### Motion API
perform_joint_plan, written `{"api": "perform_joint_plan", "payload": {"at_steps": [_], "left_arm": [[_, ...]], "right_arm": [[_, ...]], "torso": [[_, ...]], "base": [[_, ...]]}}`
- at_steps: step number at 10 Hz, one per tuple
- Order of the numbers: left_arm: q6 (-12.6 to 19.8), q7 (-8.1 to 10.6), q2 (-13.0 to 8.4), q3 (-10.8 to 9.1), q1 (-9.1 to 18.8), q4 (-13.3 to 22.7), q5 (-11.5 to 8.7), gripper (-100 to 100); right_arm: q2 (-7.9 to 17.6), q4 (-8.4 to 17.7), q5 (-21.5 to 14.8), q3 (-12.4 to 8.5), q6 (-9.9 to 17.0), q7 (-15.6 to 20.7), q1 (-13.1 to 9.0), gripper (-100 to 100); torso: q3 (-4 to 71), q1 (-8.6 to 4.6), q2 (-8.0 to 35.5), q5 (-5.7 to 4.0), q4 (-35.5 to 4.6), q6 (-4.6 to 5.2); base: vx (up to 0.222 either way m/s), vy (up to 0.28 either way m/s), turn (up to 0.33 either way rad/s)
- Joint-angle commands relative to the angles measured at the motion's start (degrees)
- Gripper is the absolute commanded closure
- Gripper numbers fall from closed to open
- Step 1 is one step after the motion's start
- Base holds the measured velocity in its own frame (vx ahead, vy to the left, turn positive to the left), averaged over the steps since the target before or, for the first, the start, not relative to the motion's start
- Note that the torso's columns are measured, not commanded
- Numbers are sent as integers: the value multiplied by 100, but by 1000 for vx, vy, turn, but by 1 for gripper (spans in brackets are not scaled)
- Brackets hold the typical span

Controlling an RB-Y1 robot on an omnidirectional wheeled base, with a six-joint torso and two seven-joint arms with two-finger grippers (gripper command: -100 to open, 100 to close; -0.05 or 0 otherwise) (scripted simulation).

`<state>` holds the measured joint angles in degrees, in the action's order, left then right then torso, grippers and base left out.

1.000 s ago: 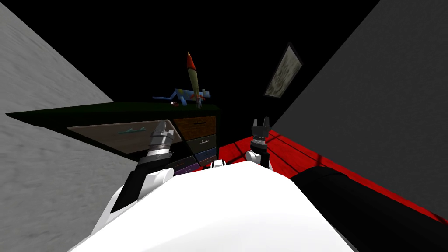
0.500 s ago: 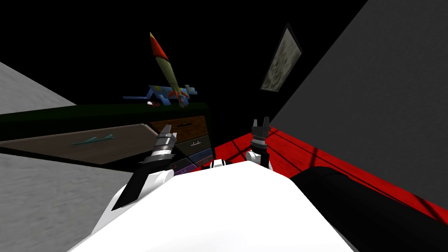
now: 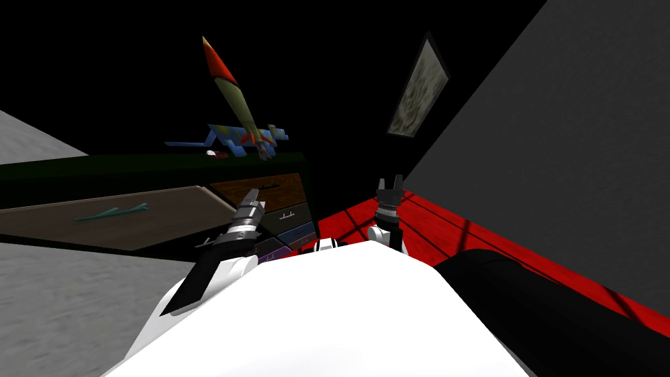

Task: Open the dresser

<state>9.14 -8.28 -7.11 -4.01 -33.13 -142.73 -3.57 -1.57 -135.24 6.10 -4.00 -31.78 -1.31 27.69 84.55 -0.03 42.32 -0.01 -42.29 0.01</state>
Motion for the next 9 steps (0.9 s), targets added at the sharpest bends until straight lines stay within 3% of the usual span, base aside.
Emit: {"api": "perform_joint_plan", "payload": {"at_steps": [1, 3, 5, 8, 9], "left_arm": [[309, -20, -45, -7, -73, -322, 2, -100], [282, -28, -35, 12, -111, -360, 9, -100], [487, -30, -73, -282, 323, 5, 18, -100], [581, -32, -91, -429, 713, 204, 24, -100], [675, -34, -109, -575, 955, 397, 29, -100]], "right_arm": [[0, 0, 0, 0, 0, 0, 0, 0], [0, 0, 0, 0, 0, 0, 0, 0], [1, 0, 0, 0, 0, 0, -1, 0], [1, 1, 0, 0, 0, 0, -1, 0], [1, 0, 0, 0, 0, 0, -1, 0]], "torso": [[1, 3, -1, 1, 0, -1], [2, 8, -3, 2, 1, -1], [-3, 18, 6, 6, -1, 1], [1, 2, -2, 1, 0, 0], [8, 3, -14, 1, 4, -3]], "base": [[2, -70, -9], [0, -36, -1], [-73, -7, -154], [-78, -10, -69], [-62, -7, -89]]}}
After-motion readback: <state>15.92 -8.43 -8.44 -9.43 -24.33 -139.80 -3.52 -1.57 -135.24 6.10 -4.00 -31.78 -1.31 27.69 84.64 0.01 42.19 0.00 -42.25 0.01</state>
